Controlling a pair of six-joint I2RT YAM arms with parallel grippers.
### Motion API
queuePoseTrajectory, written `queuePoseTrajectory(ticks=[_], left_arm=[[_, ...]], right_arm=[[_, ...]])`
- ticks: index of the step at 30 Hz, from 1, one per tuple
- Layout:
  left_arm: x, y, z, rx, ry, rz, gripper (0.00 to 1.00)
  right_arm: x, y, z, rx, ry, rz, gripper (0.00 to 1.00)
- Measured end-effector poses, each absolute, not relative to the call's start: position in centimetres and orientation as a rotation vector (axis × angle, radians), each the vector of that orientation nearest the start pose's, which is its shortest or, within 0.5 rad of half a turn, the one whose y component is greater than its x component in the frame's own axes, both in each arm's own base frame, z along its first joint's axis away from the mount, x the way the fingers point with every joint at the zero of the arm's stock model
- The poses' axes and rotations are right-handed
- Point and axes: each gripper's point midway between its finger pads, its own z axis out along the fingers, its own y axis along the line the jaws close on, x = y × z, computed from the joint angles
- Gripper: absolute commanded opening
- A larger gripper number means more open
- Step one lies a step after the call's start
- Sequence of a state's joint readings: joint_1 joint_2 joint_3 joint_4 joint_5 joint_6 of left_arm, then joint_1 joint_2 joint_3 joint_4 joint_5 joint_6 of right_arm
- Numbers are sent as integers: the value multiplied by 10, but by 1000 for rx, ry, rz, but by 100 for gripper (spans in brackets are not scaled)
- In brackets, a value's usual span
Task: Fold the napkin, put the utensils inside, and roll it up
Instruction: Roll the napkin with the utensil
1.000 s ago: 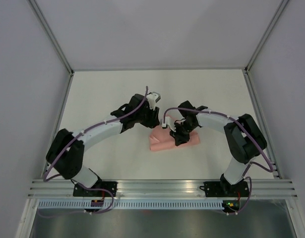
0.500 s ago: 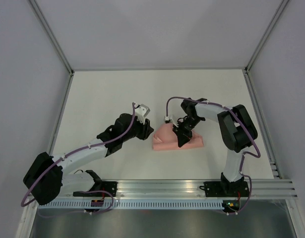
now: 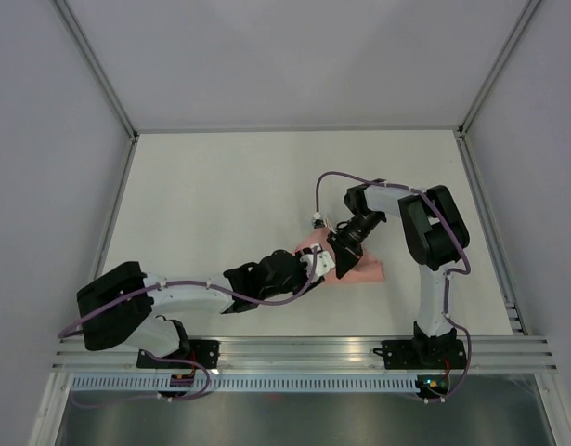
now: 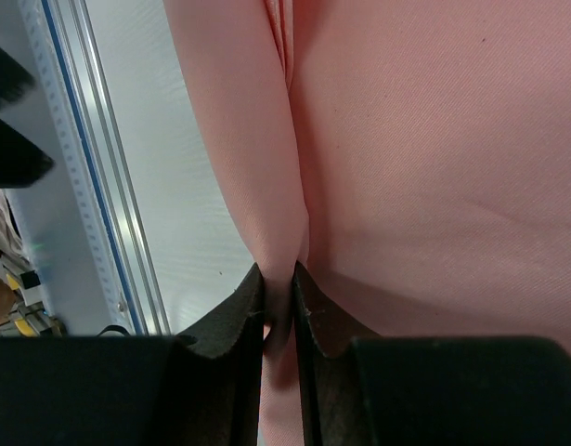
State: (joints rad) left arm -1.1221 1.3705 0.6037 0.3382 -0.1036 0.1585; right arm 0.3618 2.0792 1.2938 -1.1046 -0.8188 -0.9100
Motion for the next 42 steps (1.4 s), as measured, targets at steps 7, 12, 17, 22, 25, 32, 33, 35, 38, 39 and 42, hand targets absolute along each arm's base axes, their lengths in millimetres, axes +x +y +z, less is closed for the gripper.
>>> queuePoseTrajectory(ticks=[7, 12, 17, 22, 25, 32, 33, 35, 38, 39, 42], left_arm=[[193, -372, 73, 1325, 1639, -443, 49], [196, -387, 54, 1394, 1630, -429, 49], [197, -398, 40, 1436, 1631, -427, 49], [197, -403, 30, 1462, 1640, -448, 46], [200, -405, 29, 1468, 1647, -476, 38], [205, -410, 26, 1504, 1690, -606, 22], [205, -411, 25, 1510, 1699, -626, 19], [206, -413, 25, 1518, 1716, -662, 17], [206, -416, 24, 1526, 1737, -715, 12], [207, -417, 24, 1528, 1746, -733, 10], [209, -418, 23, 1525, 1766, -782, 9]], right_arm=[[211, 191, 13, -1538, 2504, 1388, 22], [210, 190, 13, -1523, 2527, 1413, 22], [210, 190, 13, -1513, 2543, 1433, 22], [211, 189, 12, -1513, 2551, 1441, 22], [210, 189, 12, -1513, 2560, 1450, 23], [212, 185, 12, -1525, 2572, 1425, 24], [212, 184, 12, -1527, 2576, 1419, 27], [213, 183, 12, -1528, 2583, 1412, 34], [211, 181, 16, -1506, 2614, 1420, 48], [211, 180, 18, -1501, 2621, 1419, 54], [214, 178, 23, -1485, 2631, 1387, 62]])
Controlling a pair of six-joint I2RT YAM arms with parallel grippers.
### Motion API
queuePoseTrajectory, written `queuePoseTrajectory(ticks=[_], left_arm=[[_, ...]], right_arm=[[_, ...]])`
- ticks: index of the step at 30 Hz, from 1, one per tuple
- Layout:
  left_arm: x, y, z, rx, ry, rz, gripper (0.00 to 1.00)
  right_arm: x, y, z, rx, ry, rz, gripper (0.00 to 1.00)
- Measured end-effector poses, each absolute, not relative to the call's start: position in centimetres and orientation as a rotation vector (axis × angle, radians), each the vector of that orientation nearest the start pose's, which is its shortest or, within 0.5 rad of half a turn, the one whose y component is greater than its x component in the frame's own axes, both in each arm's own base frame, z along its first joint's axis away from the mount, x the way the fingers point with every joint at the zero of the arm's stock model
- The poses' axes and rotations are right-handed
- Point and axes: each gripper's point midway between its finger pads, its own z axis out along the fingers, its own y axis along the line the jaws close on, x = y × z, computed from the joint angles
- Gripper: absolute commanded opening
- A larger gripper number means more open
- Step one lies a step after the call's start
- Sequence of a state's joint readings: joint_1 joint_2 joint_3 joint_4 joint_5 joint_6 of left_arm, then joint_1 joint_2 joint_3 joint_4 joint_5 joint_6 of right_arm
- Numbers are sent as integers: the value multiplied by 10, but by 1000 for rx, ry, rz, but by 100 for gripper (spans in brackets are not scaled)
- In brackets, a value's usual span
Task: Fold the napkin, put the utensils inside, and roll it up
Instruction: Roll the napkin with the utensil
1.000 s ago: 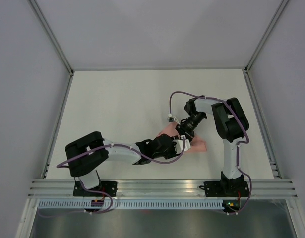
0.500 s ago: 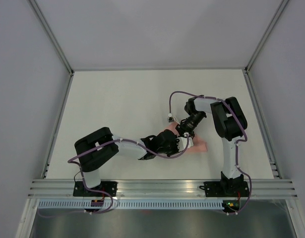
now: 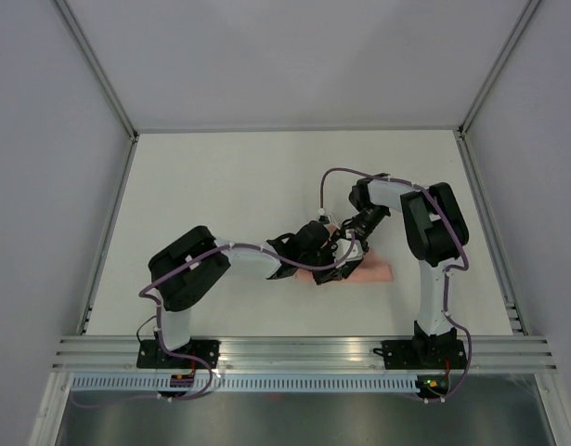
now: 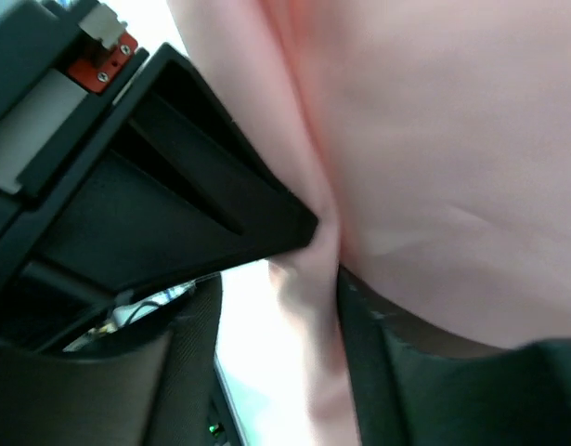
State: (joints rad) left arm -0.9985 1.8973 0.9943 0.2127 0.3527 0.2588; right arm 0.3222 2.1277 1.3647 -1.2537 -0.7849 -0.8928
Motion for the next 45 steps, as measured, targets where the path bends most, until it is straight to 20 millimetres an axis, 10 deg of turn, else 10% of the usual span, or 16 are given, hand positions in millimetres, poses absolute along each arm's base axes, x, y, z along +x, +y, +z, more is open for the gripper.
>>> queuePoseTrajectory(ticks=[13, 21, 30, 45], left_arm=[[214, -421, 23, 1482, 1848, -954, 9], [220, -420, 23, 1436, 1975, -1089, 9], [225, -418, 22, 1378, 2123, -1259, 10], [222, -409, 20, 1257, 2349, -1529, 10]], right_arm=[[311, 166, 49, -1337, 2398, 922, 69], [350, 120, 98, -1092, 2283, 742, 70], [289, 81, 125, -1102, 2092, 541, 81], [210, 160, 59, -1609, 1799, 390, 83]])
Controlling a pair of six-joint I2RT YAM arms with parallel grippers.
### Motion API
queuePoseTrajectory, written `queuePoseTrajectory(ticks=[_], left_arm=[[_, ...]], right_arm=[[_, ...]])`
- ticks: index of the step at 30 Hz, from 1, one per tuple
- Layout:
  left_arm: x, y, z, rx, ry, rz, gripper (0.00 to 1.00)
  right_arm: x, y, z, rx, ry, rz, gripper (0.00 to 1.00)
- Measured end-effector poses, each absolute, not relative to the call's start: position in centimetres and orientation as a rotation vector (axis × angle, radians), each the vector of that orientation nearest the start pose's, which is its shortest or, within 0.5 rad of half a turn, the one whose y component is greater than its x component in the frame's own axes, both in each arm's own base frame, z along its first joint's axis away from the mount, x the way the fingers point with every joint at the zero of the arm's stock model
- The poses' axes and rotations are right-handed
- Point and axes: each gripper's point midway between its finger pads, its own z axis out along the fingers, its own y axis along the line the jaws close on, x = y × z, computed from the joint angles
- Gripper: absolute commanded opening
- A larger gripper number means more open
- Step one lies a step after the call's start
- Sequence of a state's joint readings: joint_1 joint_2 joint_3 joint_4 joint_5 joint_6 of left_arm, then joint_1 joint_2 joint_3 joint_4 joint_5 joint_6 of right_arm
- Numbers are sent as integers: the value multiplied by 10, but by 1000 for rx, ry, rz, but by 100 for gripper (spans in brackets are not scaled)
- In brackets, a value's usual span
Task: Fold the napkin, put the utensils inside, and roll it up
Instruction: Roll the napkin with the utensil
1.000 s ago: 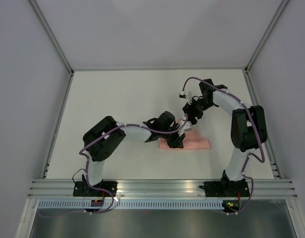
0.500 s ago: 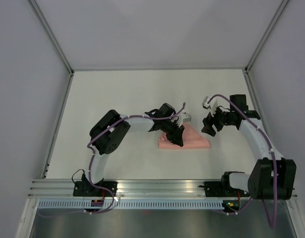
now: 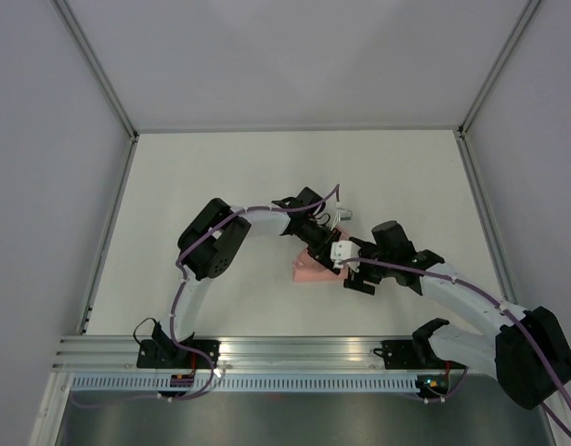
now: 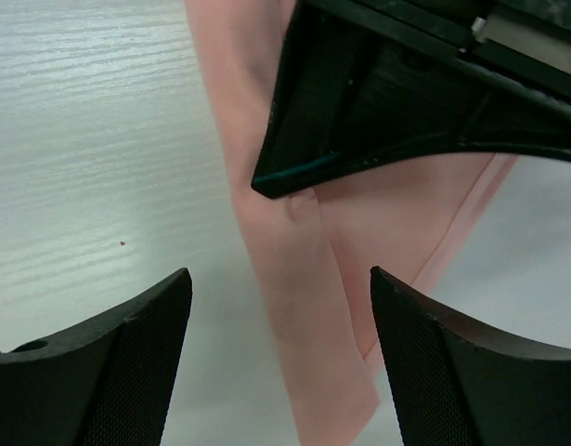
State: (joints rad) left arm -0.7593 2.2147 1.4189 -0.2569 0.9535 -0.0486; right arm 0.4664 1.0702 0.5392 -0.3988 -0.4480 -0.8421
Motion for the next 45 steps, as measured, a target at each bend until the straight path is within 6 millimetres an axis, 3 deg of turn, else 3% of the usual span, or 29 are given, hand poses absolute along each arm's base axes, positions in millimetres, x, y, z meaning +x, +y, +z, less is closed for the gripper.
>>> queuePoseTrajectory(ticks=[6, 9, 13, 18, 29, 36, 40, 45], left_arm=[[219, -409, 20, 1239, 2383, -1569, 11], [219, -408, 20, 1237, 2391, -1571, 14], [217, -408, 20, 1235, 2401, -1574, 23], [217, -407, 20, 1222, 2417, -1575, 38], [229, -395, 32, 1139, 2461, -1451, 43], [256, -375, 72, 1031, 2387, -1308, 44], [268, -359, 94, 953, 2320, -1201, 43], [267, -325, 104, 845, 2235, -1029, 45]], right_arm=[[208, 175, 34, -1711, 1759, 299, 82], [211, 179, 28, -1729, 1752, 265, 76], [216, 180, 22, -1727, 1765, 242, 49], [215, 180, 16, -1725, 1797, 252, 29], [216, 183, 17, -1748, 1873, 360, 27], [220, 178, 18, -1766, 1982, 532, 26], [221, 178, 18, -1780, 2037, 629, 26], [224, 178, 17, -1794, 2103, 765, 26]])
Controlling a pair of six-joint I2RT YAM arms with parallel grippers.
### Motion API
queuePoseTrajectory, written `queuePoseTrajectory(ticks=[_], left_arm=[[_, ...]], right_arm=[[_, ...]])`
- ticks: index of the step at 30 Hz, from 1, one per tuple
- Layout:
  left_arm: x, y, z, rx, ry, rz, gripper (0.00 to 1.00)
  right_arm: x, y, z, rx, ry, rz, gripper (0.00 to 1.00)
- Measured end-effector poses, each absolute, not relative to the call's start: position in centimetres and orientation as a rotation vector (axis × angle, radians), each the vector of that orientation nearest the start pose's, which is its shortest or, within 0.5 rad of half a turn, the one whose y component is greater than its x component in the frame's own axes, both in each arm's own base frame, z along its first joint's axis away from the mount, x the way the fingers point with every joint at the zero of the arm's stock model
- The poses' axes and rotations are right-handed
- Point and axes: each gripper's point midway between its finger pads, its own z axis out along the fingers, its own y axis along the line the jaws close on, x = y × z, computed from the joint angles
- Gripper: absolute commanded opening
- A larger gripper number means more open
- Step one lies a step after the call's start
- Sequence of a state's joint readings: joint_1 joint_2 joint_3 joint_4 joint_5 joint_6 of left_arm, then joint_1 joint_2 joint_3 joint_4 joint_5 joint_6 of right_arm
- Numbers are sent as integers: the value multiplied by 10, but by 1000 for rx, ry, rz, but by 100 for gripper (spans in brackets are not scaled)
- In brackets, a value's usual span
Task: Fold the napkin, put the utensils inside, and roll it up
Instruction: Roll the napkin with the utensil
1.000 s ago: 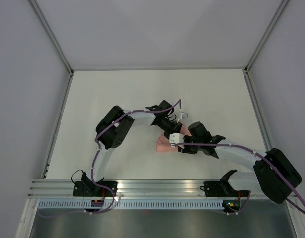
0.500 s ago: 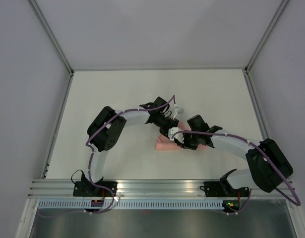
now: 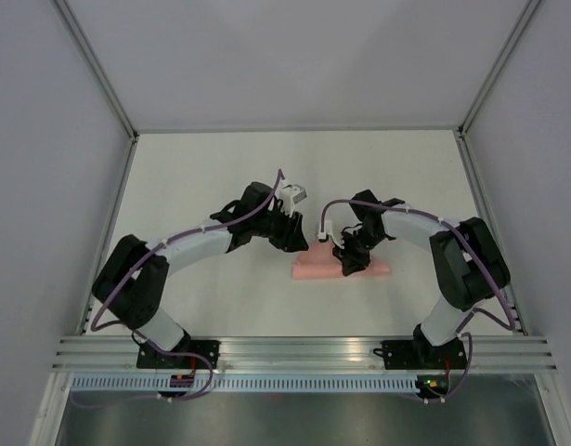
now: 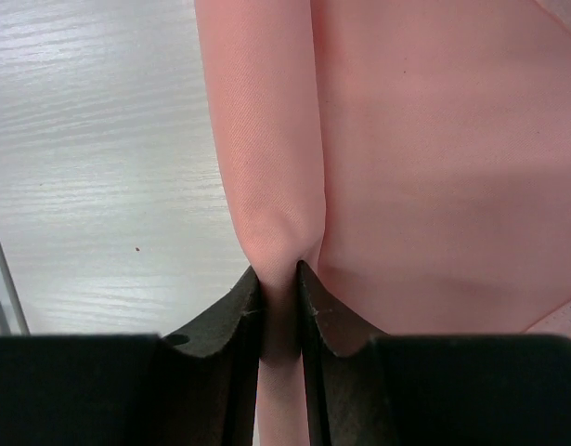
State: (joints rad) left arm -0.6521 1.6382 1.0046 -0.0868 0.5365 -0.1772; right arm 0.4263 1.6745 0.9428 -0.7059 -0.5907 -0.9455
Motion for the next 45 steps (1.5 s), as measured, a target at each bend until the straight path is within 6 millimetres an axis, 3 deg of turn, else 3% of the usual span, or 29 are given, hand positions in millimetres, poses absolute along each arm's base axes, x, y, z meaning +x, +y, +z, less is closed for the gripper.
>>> queuePoseTrajectory(ticks=[7, 9, 12, 13, 14, 19, 34, 37, 40, 41, 45], left_arm=[[251, -287, 112, 735, 2066, -896, 47], [247, -286, 113, 729, 2017, -866, 48], [232, -300, 111, 819, 1929, -798, 50], [224, -309, 110, 875, 1892, -776, 59], [215, -319, 110, 935, 1849, -756, 99], [194, -349, 91, 1154, 1731, -642, 100], [227, -407, 52, 1385, 1643, -439, 100], [228, -408, 39, 1415, 1663, -426, 91], [225, -409, 28, 1447, 1681, -435, 59], [224, -410, 27, 1452, 1681, -440, 41], [220, -412, 22, 1481, 1688, -460, 28]], right_arm=[[227, 179, 16, -1772, 2199, 962, 25], [227, 180, 16, -1758, 2226, 1023, 26], [227, 180, 16, -1743, 2254, 1098, 25], [227, 180, 16, -1737, 2264, 1118, 25], [227, 181, 16, -1726, 2275, 1146, 26], [227, 180, 16, -1687, 2319, 1236, 25], [223, 180, 15, -1648, 2373, 1319, 25], [223, 180, 15, -1645, 2378, 1325, 25], [222, 180, 15, -1641, 2384, 1334, 25], [221, 180, 15, -1638, 2387, 1339, 25], [220, 180, 15, -1629, 2395, 1347, 25]])
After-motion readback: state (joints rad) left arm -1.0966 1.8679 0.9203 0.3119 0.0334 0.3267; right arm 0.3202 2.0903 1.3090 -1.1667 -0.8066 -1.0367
